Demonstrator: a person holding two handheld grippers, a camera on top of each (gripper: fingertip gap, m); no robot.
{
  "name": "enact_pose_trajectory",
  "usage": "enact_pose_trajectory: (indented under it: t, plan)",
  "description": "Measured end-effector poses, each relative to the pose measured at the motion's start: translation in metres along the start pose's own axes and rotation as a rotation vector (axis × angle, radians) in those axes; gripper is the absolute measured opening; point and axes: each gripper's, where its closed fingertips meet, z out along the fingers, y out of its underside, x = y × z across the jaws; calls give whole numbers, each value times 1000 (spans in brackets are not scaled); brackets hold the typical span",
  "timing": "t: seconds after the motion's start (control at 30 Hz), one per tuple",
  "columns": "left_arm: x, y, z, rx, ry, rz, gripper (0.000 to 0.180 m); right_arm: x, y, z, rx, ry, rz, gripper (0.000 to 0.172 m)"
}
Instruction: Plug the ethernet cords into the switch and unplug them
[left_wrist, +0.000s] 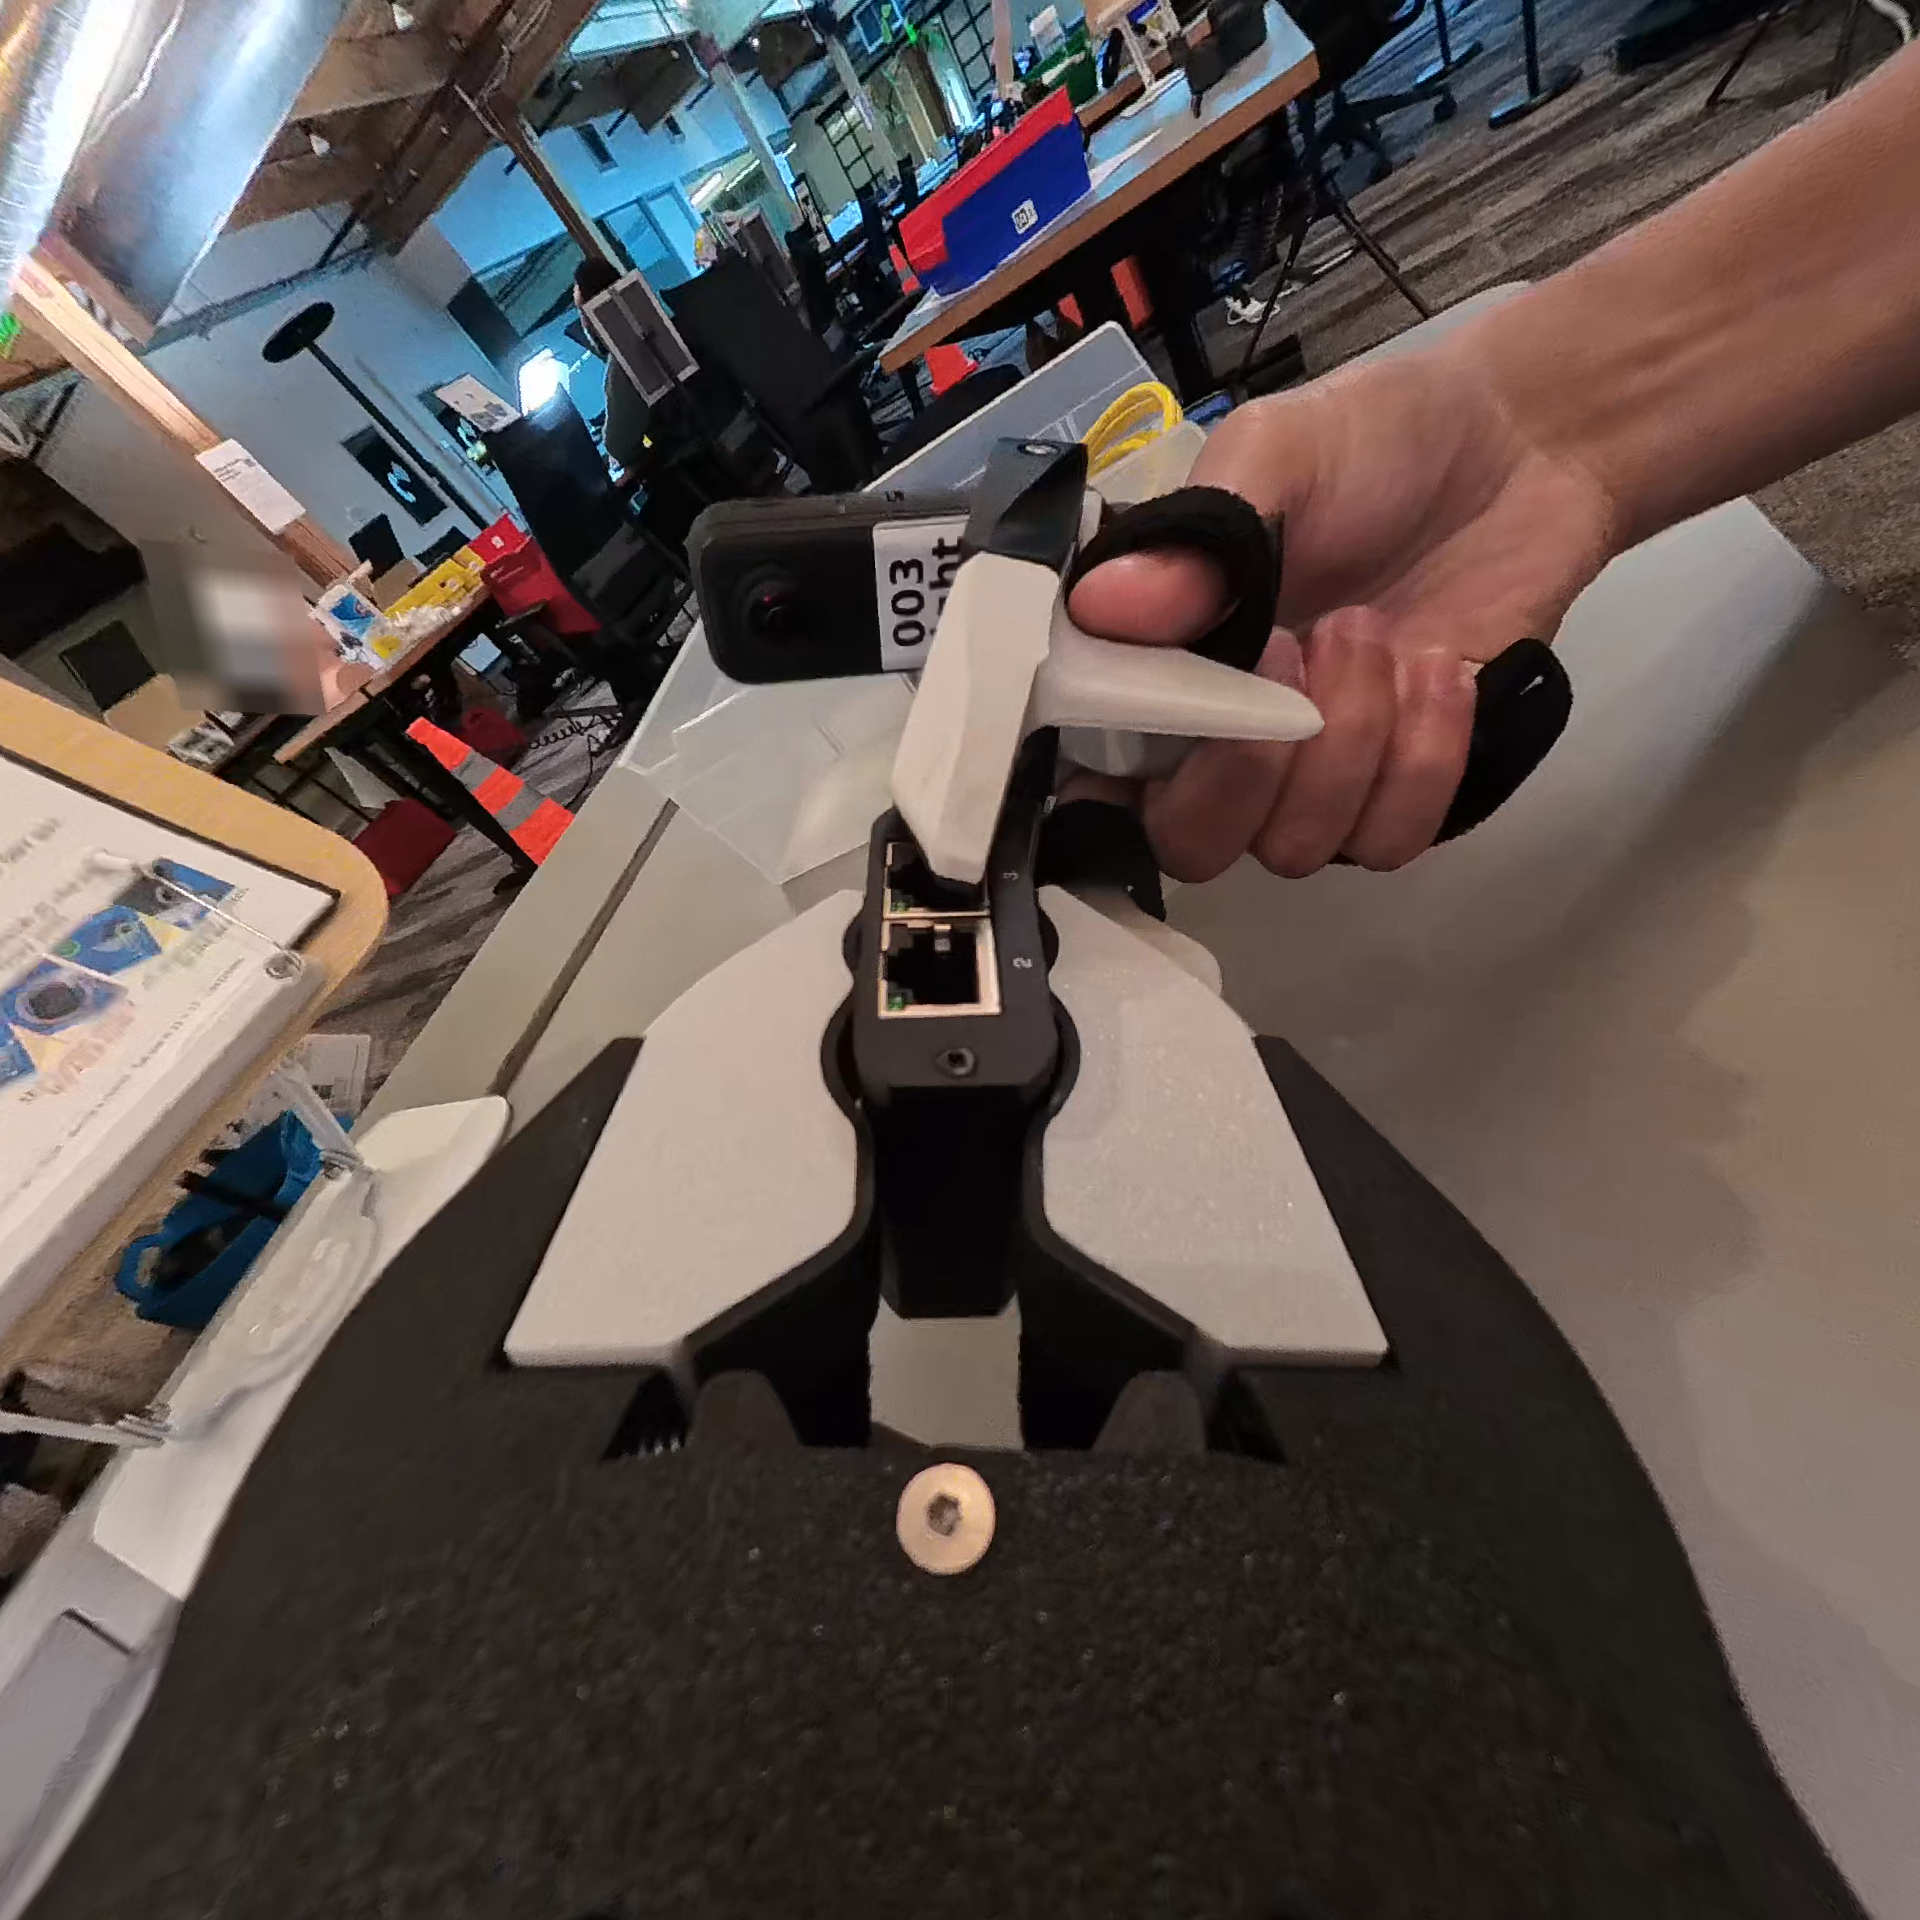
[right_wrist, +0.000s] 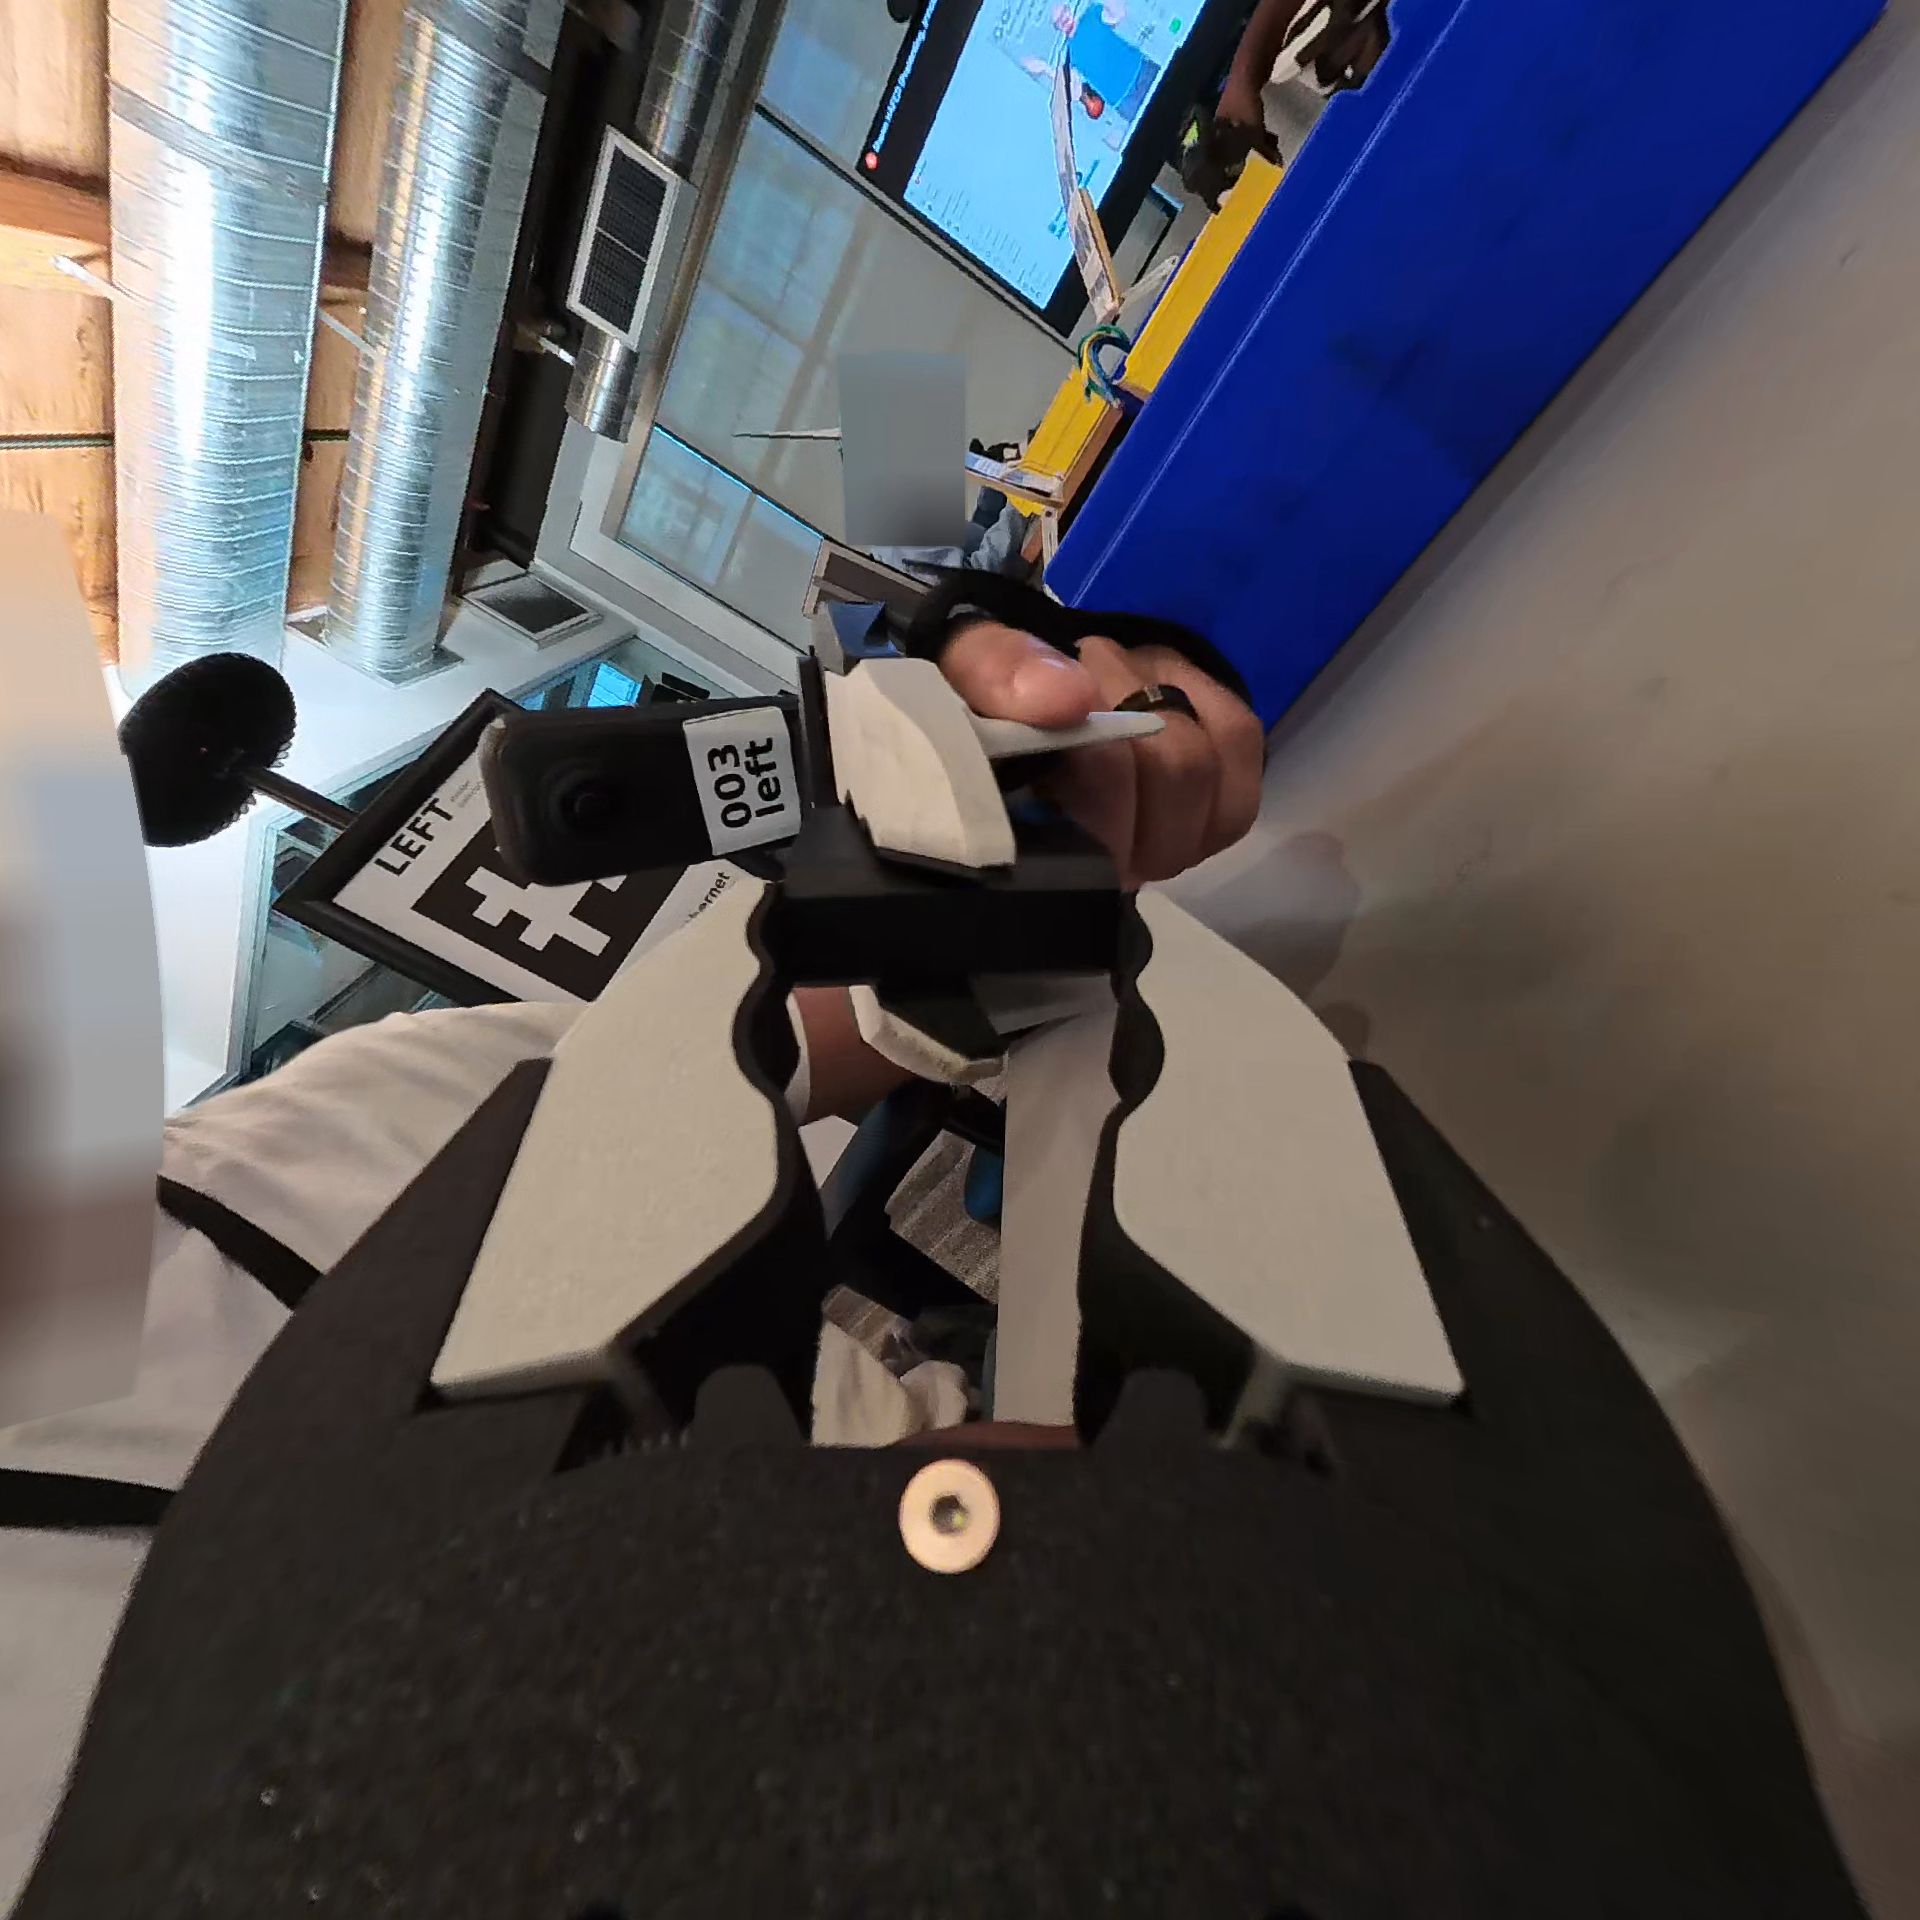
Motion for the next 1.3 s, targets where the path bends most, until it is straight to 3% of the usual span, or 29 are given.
enact_pose_trajectory:
  t: [0.13, 0.23, 0.33, 0.4, 0.47, 0.53, 0.6, 0.73, 0.87, 1.1, 1.17, 1.3]
  plan:
    - [6, 13, -10, -98, 7, -267, 57, -6, -14, -14, 17, 78, -61, 58]
    - [18, 20, -34, -193, 36, -561, 73, -24, -34, -40, -14, 252, -281, 58]
    - [24, 9, -62, -135, -44, -789, 68, -52, -74, -84, 8, 470, -499, 58]
    - [34, 11, -79, -115, -109, -913, 66, -65, -115, -131, 45, 682, -618, 58]
    - [46, 14, -92, -119, -148, -959, 63, -49, -157, -199, -7, 1048, -685, 58]
    - [55, 14, -101, -133, -188, -935, 59, -8, -180, -271, -175, 1379, -593, 58]
    - [63, 15, -107, -152, -219, -884, 55, 46, -182, -328, -330, 1566, -400, 58]
    - [63, 13, -111, -176, -277, -794, 54, 135, -157, -351, -427, 1561, -138, 58]
    - [64, 13, -114, -173, -290, -791, 54, 160, -149, -347, -444, 1622, -113, 58]
    - [70, 30, -113, -229, -298, -780, 56, 162, -137, -351, -452, 1670, -60, 59]
    - [69, 35, -112, -251, -312, -785, 60, 162, -132, -353, -473, 1670, -66, 75]
    - [58, 42, -130, -309, -412, -815, 70, 106, -141, -353, -264, 1652, -213, 74]
